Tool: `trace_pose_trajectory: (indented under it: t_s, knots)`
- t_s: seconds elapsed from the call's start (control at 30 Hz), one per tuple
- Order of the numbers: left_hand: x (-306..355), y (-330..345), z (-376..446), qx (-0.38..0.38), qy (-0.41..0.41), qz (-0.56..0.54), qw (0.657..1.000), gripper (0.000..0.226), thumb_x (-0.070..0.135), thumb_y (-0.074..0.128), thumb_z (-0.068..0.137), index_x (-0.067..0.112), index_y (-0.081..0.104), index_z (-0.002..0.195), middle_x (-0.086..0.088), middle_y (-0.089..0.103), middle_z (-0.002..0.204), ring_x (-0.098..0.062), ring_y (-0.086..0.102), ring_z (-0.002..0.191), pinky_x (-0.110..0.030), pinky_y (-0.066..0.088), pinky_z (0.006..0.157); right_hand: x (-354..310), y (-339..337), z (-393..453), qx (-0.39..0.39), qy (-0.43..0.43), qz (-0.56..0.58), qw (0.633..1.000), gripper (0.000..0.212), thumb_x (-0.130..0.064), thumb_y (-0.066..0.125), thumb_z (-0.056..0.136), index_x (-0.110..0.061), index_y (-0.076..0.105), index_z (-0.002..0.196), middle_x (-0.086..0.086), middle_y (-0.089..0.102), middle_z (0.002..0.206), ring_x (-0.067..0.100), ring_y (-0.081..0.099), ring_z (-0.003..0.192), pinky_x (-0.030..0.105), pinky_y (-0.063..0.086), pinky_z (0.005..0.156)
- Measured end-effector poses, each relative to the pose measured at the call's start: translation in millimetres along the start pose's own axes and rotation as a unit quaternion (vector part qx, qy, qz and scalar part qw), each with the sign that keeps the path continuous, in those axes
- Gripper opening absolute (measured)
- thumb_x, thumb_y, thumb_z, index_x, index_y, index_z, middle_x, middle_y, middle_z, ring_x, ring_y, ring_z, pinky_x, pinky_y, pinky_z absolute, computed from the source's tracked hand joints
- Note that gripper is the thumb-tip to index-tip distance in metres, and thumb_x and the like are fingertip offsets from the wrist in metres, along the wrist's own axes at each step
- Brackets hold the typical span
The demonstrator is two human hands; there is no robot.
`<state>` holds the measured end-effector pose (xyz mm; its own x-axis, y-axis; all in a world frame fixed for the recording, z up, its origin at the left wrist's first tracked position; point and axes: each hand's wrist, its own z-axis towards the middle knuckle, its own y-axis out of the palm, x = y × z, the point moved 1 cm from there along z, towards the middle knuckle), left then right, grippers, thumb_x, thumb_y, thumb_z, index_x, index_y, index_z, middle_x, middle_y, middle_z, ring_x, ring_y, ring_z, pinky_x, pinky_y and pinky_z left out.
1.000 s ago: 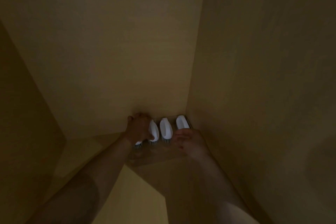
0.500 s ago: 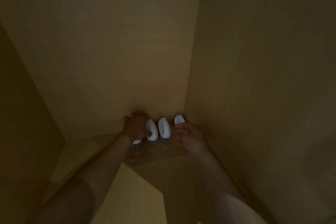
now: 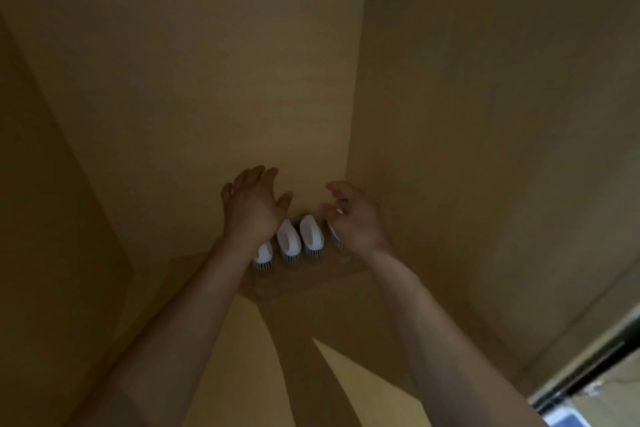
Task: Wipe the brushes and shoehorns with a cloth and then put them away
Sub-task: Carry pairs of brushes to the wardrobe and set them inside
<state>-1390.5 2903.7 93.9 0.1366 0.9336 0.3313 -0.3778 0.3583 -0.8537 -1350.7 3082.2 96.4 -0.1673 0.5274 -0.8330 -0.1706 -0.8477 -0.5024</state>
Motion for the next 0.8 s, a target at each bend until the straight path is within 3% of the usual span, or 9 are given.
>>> trace_pose_trajectory:
  t_s: [0.1, 0.2, 0.33, 0.37, 0.47, 0.53, 0.6, 0.67, 0.8]
  knots:
    - [4.1, -14.2, -18.8, 0.004, 0.0, -0.012, 1.0, 0.06, 0.051, 0.045, 0.097, 0.025, 0.035, 0.15, -0.004, 0.031, 0.158, -0.025, 0.022, 0.146, -0.05, 0.017, 0.117, -11.0, -3.2, -15.4, -0.005, 0.008, -0.01, 1.0, 0.045, -0.03, 0.063, 0.095, -0.028, 0.055, 0.139, -0.001, 0.057, 0.14, 0.016, 0.055, 0.125, 0.03, 0.047, 0.102]
    - [4.8, -30.0, -41.5, -0.002, -0.015, -0.006, 1.0, 0.06, 0.051, 0.043, 0.097, 0.027, 0.032, 0.151, -0.003, 0.027, 0.16, -0.024, 0.019, 0.148, -0.05, 0.014, 0.118, -20.8, -2.5, -33.6, -0.029, 0.004, -0.021, 0.999, 0.047, -0.03, 0.061, 0.094, -0.031, 0.052, 0.14, -0.002, 0.057, 0.139, 0.014, 0.057, 0.117, 0.025, 0.044, 0.091]
    - [4.4, -55.4, -76.8, 0.006, -0.046, 0.011, 0.999, 0.061, 0.052, 0.042, 0.097, 0.029, 0.03, 0.152, -0.001, 0.024, 0.161, -0.023, 0.016, 0.148, -0.049, 0.012, 0.119, -30.9, 1.1, -59.6, -0.056, -0.034, -0.017, 0.998, 0.049, -0.029, 0.062, 0.095, -0.027, 0.052, 0.143, -0.001, 0.065, 0.109, 0.018, 0.063, 0.107, 0.02, 0.041, 0.076]
    - [4.8, -61.8, -86.6, 0.01, -0.054, 0.018, 0.998, 0.06, 0.051, 0.043, 0.097, 0.03, 0.029, 0.152, 0.0, 0.025, 0.161, -0.022, 0.017, 0.148, -0.049, 0.012, 0.119, -32.7, 1.6, -66.0, -0.064, -0.041, -0.018, 0.997, 0.05, -0.03, 0.062, 0.095, -0.026, 0.051, 0.143, -0.003, 0.064, 0.11, 0.017, 0.062, 0.11, 0.018, 0.039, 0.075]
    - [8.3, -80.5, -121.8, 0.033, -0.09, 0.027, 0.995, 0.06, 0.049, 0.046, 0.097, 0.03, 0.032, 0.151, 0.001, 0.027, 0.16, -0.021, 0.019, 0.147, -0.047, 0.014, 0.119, -37.0, -1.4, -87.4, -0.087, -0.077, -0.032, 0.993, 0.05, -0.034, 0.061, 0.096, -0.027, 0.051, 0.144, -0.003, 0.062, 0.125, 0.013, 0.055, 0.114, 0.015, 0.034, 0.08]
    - [13.5, -92.2, -150.7, 0.045, -0.118, 0.025, 0.992, 0.059, 0.048, 0.048, 0.096, 0.031, 0.033, 0.151, 0.001, 0.028, 0.159, -0.022, 0.02, 0.147, -0.048, 0.016, 0.117, -37.9, -4.4, -105.1, -0.114, -0.102, -0.021, 0.988, 0.049, -0.034, 0.06, 0.097, -0.023, 0.051, 0.143, -0.001, 0.061, 0.133, 0.015, 0.055, 0.117, 0.02, 0.039, 0.086]
    - [20.1, -102.4, -182.4, 0.053, -0.145, 0.031, 0.987, 0.059, 0.048, 0.047, 0.096, 0.031, 0.032, 0.151, 0.002, 0.028, 0.159, -0.025, 0.023, 0.145, -0.051, 0.019, 0.114, -37.0, -6.9, -124.9, -0.136, -0.127, -0.012, 0.982, 0.045, -0.035, 0.06, 0.096, -0.019, 0.055, 0.137, 0.002, 0.062, 0.13, 0.02, 0.057, 0.119, 0.026, 0.047, 0.084]
    - [28.0, -112.4, -219.5, 0.068, -0.183, 0.043, 0.98, 0.057, 0.049, 0.047, 0.096, 0.031, 0.035, 0.149, 0.001, 0.033, 0.157, -0.028, 0.028, 0.141, -0.053, 0.023, 0.112, -37.0, -7.7, -146.6, -0.169, -0.145, -0.014, 0.975, 0.048, -0.039, 0.061, 0.095, -0.025, 0.053, 0.14, -0.004, 0.061, 0.131, 0.016, 0.057, 0.12, 0.024, 0.045, 0.082]
    - [40.7, -130.0, -295.7, 0.098, -0.246, 0.059, 0.962, 0.055, 0.048, 0.052, 0.094, 0.028, 0.044, 0.145, -0.002, 0.047, 0.143, -0.03, 0.04, 0.131, -0.049, 0.029, 0.106, -45.1, 3.0, -188.2, -0.237, -0.176, 0.001, 0.956, 0.05, -0.04, 0.062, 0.095, -0.031, 0.05, 0.142, -0.008, 0.055, 0.144, 0.014, 0.052, 0.132, 0.035, 0.046, 0.106]
